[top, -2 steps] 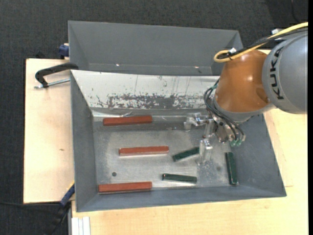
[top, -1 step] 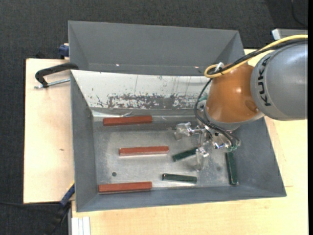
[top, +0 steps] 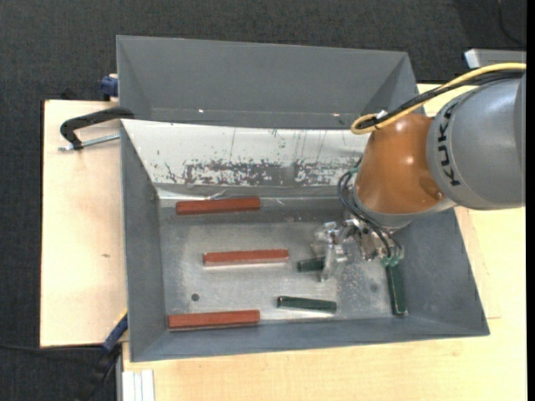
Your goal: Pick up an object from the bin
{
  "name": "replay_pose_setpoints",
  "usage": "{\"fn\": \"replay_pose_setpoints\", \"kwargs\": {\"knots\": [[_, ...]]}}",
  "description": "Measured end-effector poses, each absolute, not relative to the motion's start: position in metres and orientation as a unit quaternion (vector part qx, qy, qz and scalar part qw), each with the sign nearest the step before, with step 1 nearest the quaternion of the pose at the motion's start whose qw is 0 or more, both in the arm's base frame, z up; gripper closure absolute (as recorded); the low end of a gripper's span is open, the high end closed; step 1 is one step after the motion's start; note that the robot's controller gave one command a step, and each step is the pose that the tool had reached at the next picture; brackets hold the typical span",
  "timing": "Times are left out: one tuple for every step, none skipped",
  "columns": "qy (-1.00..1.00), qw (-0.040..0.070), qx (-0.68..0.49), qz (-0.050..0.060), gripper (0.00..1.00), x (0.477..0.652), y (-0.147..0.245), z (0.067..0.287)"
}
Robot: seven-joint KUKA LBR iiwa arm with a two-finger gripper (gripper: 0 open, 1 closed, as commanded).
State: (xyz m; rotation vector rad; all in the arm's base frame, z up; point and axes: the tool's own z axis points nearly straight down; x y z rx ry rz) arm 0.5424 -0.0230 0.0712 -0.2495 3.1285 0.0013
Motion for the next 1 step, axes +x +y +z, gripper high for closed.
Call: {"fn": "replay_pose_setpoints", "kwargs": {"knots": [[0.997,0.001,-0.08,0.0,1.0,0.5423,-0.0228,0.0709]]}}
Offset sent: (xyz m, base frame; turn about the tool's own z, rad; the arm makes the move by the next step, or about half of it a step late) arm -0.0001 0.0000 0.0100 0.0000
